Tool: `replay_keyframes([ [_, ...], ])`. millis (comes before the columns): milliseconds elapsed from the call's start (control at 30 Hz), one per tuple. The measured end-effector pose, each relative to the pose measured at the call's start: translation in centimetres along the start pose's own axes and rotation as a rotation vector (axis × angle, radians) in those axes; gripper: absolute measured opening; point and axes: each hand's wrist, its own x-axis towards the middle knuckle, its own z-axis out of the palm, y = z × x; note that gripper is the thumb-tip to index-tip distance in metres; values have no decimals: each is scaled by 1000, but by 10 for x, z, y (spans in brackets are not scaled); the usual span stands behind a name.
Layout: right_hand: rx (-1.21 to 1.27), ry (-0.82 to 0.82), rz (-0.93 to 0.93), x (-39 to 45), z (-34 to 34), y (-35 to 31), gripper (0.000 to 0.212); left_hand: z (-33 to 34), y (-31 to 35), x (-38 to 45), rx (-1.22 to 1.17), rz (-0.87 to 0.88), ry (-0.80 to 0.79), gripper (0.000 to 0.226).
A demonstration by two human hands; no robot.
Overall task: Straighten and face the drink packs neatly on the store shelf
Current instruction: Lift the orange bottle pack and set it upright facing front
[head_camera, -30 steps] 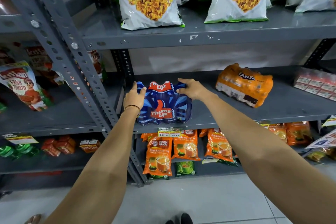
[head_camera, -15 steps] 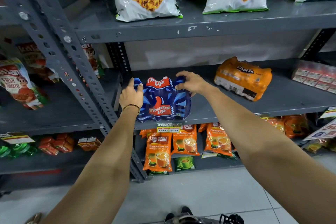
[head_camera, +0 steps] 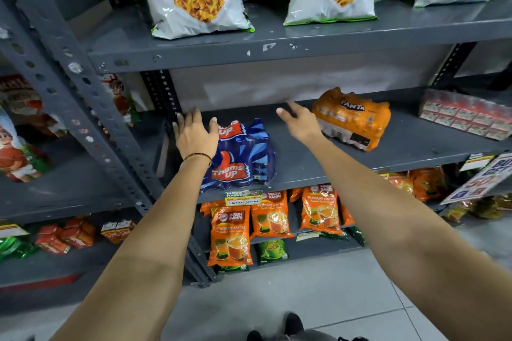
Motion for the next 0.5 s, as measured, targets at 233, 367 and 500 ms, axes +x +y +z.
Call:
replay_keyframes([
  [233,88,366,314,19,-74,54,54,32,124,11,-148,194,-113,57],
  [367,102,469,475,41,-125,94,65,74,190,19,-252,170,-307,57],
  [500,162,265,582,73,-175,134,55,121,251,42,-321,51,-490,63],
])
